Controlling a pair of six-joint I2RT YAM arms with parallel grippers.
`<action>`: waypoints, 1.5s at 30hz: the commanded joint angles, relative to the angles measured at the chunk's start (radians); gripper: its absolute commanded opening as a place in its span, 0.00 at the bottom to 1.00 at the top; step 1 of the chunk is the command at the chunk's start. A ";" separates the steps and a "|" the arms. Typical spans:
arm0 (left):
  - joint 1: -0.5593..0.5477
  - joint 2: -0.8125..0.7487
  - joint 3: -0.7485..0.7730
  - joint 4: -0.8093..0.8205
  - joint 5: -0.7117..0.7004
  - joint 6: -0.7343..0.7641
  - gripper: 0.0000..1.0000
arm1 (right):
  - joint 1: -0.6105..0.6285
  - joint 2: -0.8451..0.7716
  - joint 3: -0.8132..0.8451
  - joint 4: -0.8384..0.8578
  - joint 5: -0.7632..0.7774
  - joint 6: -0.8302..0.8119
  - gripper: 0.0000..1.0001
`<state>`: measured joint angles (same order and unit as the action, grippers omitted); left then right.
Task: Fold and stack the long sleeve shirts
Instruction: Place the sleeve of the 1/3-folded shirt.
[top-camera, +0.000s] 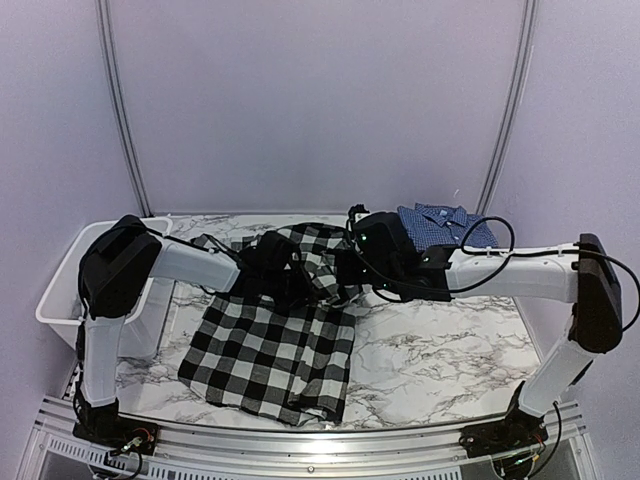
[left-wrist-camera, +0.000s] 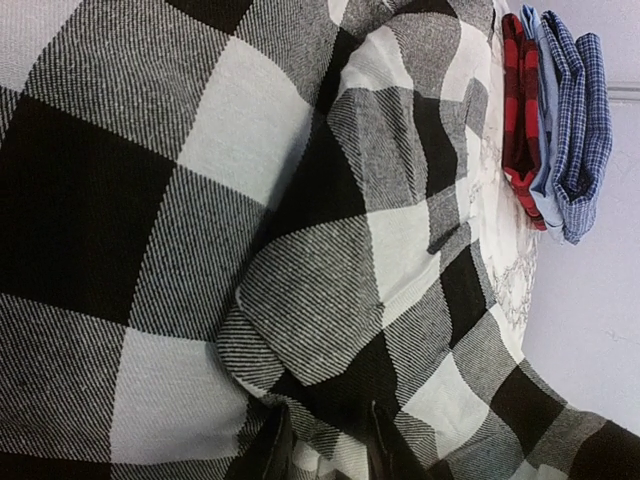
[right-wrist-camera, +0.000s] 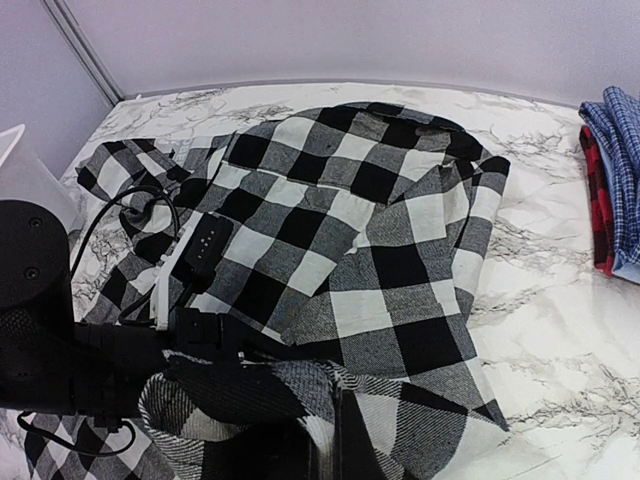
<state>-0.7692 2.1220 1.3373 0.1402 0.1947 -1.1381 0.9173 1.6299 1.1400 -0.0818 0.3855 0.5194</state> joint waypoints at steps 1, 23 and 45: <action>0.006 -0.030 -0.048 -0.025 -0.033 -0.008 0.28 | 0.000 -0.031 0.009 0.011 0.013 -0.010 0.00; 0.014 0.020 0.066 -0.051 -0.027 -0.016 0.00 | 0.004 -0.066 -0.009 0.012 -0.048 -0.020 0.00; 0.117 0.029 0.095 -0.139 0.041 0.162 0.10 | 0.140 -0.177 -0.225 0.003 -0.093 0.035 0.52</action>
<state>-0.6544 2.1307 1.3937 0.0349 0.2039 -1.0367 1.0626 1.5219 0.8982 -0.0238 0.2836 0.5926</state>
